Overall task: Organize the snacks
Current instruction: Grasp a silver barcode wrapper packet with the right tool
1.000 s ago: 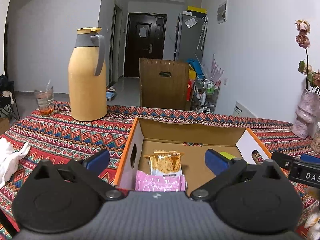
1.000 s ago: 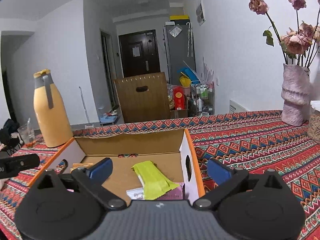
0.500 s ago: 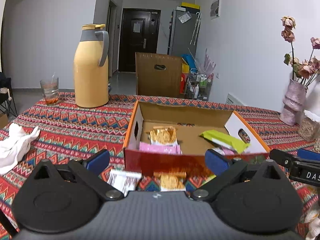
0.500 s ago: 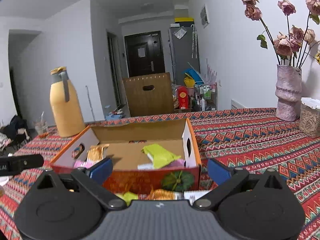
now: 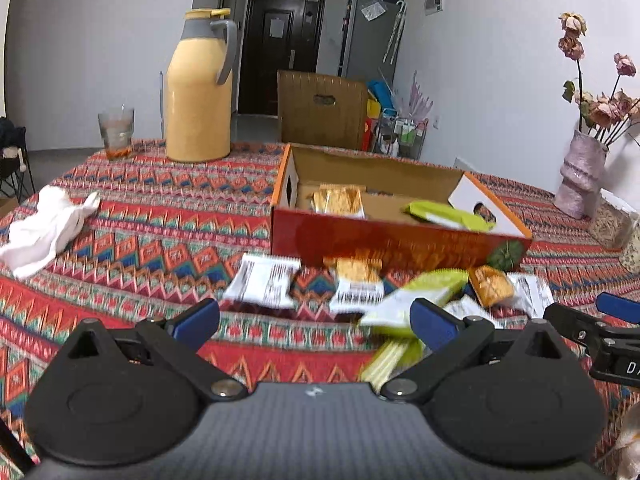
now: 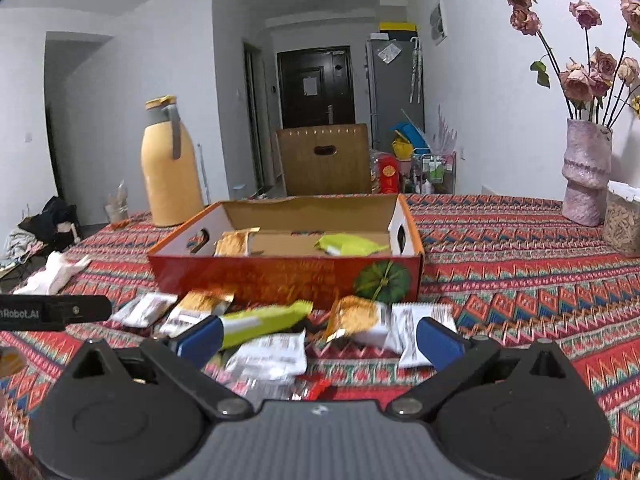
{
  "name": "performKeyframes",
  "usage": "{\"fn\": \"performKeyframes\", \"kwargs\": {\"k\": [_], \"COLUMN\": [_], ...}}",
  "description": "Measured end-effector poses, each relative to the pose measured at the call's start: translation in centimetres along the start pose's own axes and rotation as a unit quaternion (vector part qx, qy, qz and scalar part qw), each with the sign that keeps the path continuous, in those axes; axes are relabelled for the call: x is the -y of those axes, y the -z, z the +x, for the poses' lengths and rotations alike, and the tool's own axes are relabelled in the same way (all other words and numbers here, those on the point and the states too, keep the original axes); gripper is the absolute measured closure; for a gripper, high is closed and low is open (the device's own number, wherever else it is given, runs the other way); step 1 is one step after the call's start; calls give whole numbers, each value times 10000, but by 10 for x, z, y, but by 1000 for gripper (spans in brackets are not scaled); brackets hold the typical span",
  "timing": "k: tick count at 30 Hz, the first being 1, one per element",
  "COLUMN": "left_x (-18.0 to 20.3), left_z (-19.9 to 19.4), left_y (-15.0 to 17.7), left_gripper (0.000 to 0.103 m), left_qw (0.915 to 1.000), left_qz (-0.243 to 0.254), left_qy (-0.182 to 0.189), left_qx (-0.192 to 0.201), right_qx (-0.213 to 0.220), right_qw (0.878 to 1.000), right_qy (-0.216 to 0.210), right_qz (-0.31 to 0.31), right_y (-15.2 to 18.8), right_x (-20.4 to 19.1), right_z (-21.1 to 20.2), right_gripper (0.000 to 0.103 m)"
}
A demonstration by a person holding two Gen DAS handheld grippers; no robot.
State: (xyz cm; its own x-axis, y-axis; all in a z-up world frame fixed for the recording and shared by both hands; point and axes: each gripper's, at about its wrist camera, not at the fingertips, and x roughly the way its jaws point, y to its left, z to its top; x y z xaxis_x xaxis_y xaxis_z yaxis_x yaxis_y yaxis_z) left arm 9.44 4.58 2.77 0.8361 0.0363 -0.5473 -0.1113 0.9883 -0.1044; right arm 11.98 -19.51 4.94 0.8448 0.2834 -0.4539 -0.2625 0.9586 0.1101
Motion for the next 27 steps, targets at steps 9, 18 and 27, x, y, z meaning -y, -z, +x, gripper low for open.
{"fn": "performKeyframes", "kwargs": {"k": [9,18,27], "left_x": [-1,2,-2], "left_z": [-19,-23,-20], "left_y": [29,36,37], "left_gripper": [0,0,0], "left_qw": [9999,9997,9997], "left_qz": [152,239,187], "left_qy": [-15,10,-34], "left_qx": [-71,-94,-153], "right_qx": [-123,-154,-186], "right_qw": [9999,9998,9997], "right_qy": [-31,-61,-84], "right_qz": [-5,-61,-95], "right_y": [25,30,30], "right_x": [-4,-9,-13], "right_z": [-24,-30,-29], "right_gripper": [0,0,0]}}
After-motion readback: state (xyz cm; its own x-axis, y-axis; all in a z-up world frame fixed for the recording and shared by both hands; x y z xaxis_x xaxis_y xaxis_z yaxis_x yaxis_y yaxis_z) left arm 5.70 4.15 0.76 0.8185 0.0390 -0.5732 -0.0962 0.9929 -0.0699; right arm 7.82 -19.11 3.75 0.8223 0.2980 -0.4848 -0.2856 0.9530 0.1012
